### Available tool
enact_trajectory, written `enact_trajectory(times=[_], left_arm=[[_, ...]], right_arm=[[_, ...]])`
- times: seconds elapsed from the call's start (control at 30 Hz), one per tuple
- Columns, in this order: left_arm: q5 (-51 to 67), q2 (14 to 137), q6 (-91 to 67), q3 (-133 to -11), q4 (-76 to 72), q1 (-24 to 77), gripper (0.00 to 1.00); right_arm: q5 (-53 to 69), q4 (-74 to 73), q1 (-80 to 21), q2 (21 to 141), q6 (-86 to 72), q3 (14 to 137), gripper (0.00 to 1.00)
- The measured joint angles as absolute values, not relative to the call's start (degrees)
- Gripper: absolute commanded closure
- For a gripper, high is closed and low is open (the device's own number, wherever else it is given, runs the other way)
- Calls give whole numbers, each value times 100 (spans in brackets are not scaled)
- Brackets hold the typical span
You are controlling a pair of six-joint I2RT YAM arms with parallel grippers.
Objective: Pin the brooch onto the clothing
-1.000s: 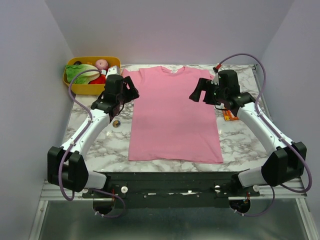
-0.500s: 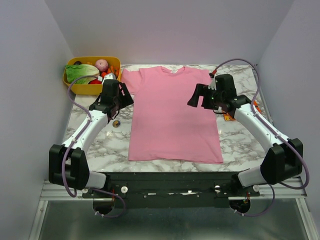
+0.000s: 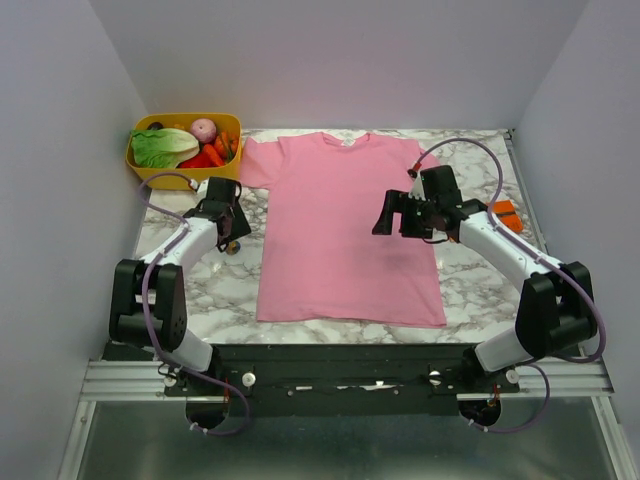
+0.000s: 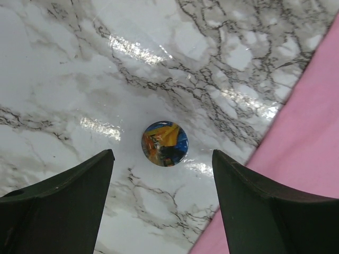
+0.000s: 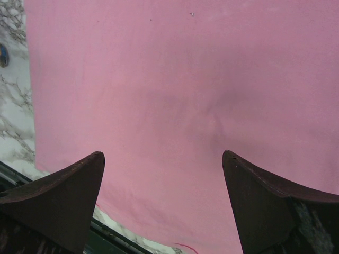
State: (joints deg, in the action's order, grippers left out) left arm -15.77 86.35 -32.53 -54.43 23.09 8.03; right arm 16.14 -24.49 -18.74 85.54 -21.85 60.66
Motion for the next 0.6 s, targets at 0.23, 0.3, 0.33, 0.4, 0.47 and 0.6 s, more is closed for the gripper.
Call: enact_trajectory(times=[0.23, 0.3, 0.33, 0.4, 0.47, 0.6], left_arm=[[-1669, 9059, -3157, -5459, 2429, 794, 16], [-1671, 9067, -3122, -5463, 2451, 794, 18], [-1671, 9072, -3107, -5465, 2453, 794, 19], [-1691, 9109, -3081, -5492, 2467, 794, 21], [-1712, 9190, -3061, -5546, 2504, 797, 23], [-1739, 9341, -3004, -5638, 2550, 825, 30]], right_arm=[[1697, -2447, -1872, 8554, -2137, 6064, 0], [1712, -2447, -1872, 8554, -2134, 6066, 0], [1721, -2447, -1872, 8554, -2134, 6064, 0], [1728, -2445, -1872, 8554, -2134, 6062, 0], [1730, -2436, -1872, 8554, -2134, 6042, 0], [1730, -2403, -1872, 8554, -2130, 5933, 0]])
